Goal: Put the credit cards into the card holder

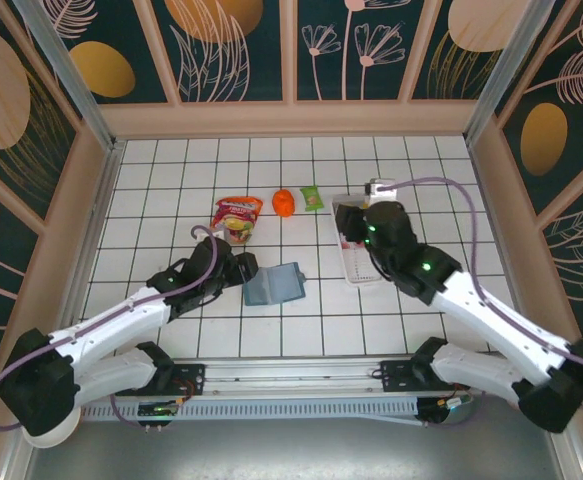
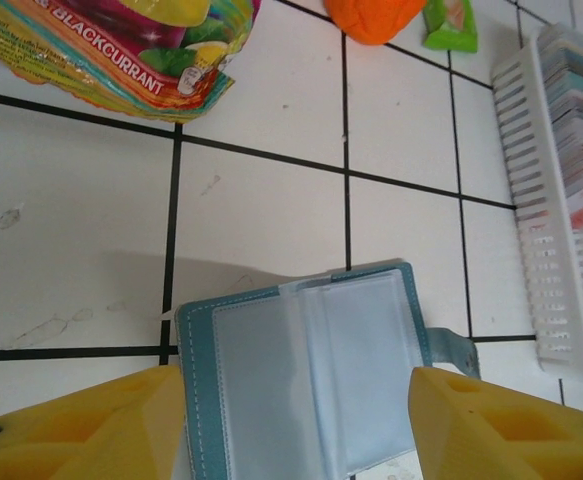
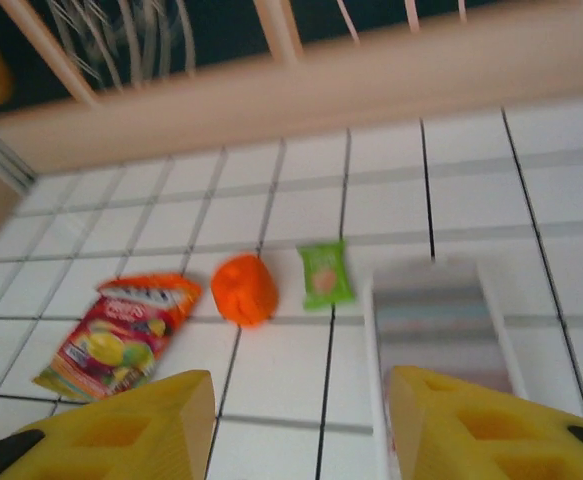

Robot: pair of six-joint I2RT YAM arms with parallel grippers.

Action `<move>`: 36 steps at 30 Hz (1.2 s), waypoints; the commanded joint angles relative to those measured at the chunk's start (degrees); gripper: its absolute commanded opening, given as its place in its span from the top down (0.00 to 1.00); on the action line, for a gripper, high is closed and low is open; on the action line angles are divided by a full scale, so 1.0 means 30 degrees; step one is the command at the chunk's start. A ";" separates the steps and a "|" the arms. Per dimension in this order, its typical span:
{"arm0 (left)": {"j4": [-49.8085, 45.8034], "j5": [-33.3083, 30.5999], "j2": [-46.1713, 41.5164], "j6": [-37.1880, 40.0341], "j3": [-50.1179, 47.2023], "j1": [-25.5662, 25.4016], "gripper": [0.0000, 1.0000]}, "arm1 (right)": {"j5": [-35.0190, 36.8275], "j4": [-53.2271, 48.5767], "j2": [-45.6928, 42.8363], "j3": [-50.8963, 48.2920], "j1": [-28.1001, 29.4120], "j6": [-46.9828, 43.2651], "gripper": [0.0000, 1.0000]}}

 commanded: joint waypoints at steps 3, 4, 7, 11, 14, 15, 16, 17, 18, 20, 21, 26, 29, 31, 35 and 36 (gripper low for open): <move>0.0668 -0.0390 -0.1029 0.0471 -0.0548 0.0035 0.33 | -0.7267 0.1331 -0.3147 -0.1732 -0.0065 -1.4329 0.34; 0.0719 -0.0379 -0.1164 0.0518 -0.0584 0.0032 0.31 | -0.8528 0.0489 -0.3583 -0.1986 -0.0065 -1.6885 0.31; 0.1201 -0.0147 -0.1586 0.0463 -0.0952 0.0022 0.20 | -0.7837 -0.1401 -0.3410 -0.1764 -0.0500 -1.9215 0.30; 0.2017 0.0088 -0.1918 0.0593 -0.1431 0.0050 0.17 | -0.9242 -0.6234 -0.1904 -0.1295 -0.2144 -2.5503 0.33; 0.2260 0.0051 -0.1647 0.0750 -0.1608 0.0055 0.19 | -0.9628 -0.6981 -0.0730 -0.1699 -0.3584 -2.8741 0.33; 0.2426 0.0019 -0.1493 0.0801 -0.1666 0.0065 0.20 | -0.9996 -0.6843 -0.0352 -0.1749 -0.4125 -2.9548 0.34; 0.2583 0.0006 -0.1277 0.0816 -0.1767 0.0057 0.21 | -1.0352 -0.6332 0.0153 -0.1781 -0.4938 -3.0052 0.34; 0.2699 0.0017 -0.1016 0.0865 -0.1800 0.0050 0.23 | -1.0756 -0.5822 0.0713 -0.1672 -0.5559 -3.0394 0.34; 0.2804 0.0046 -0.0779 0.0897 -0.1826 0.0057 0.23 | -1.1137 -0.5236 0.1202 -0.1608 -0.6041 -3.0643 0.34; 0.3559 0.0547 -0.0255 0.1025 -0.2097 0.0095 0.23 | -1.1370 -0.3868 0.2346 -0.1682 -0.6871 -3.1669 0.33; 0.3823 0.0789 -0.0046 0.1051 -0.2173 0.0103 0.23 | -1.1212 -0.3304 0.2861 -0.1802 -0.7110 -3.2341 0.33; 0.3669 0.1393 0.1264 0.1749 -0.1902 0.0201 0.29 | -1.1269 -0.1265 0.5711 -0.1319 -0.8149 -3.3802 0.33; 0.3972 0.1432 0.1451 0.1686 -0.2478 0.0334 0.37 | -1.1625 -0.0292 0.6859 -0.1181 -0.8315 -3.4344 0.34; 0.3877 0.1134 0.1480 0.1679 -0.2848 0.0430 0.45 | -1.1641 0.0202 0.7680 -0.1189 -0.8344 -3.4920 0.34; 0.3538 0.0340 0.1506 0.1771 -0.3145 0.0526 0.50 | -1.1607 0.0764 0.9077 -0.0773 -0.8331 -3.5558 0.36; 0.3383 0.0244 0.1553 0.1814 -0.3120 0.0523 0.50 | -1.1662 0.0988 0.9334 -0.0705 -0.8350 -3.5736 0.36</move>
